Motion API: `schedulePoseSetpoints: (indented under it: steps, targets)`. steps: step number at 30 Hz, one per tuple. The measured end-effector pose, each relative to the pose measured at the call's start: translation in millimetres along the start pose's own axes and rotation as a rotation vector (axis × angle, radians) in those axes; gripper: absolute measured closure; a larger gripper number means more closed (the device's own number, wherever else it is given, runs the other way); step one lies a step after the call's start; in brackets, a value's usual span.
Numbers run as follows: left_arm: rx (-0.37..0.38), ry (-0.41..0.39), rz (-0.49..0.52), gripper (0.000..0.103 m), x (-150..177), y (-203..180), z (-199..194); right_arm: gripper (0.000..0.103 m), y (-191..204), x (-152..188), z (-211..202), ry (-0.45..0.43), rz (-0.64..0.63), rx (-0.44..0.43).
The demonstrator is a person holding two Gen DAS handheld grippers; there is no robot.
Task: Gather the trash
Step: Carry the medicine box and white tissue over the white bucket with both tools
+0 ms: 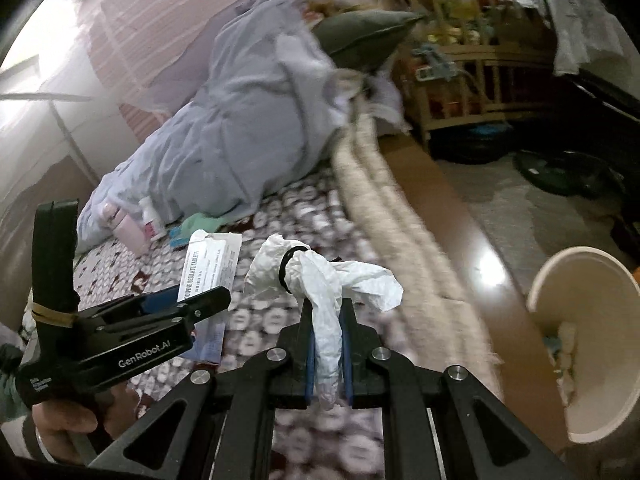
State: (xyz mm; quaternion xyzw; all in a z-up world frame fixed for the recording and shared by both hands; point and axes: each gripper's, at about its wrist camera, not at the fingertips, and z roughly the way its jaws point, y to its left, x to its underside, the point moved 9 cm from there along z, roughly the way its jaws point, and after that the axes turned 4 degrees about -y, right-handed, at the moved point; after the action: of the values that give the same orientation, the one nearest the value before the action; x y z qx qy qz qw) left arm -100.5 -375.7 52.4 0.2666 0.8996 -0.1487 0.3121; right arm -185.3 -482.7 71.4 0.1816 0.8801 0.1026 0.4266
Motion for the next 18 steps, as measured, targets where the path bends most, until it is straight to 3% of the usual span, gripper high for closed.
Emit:
schedulePoseSetpoints:
  steps: [18]
  targets:
    - [0.108, 0.019, 0.166, 0.056, -5.7, -117.9, 18.2, 0.093, -116.4, 0.8, -60.8, -0.074, 0.151, 0.161]
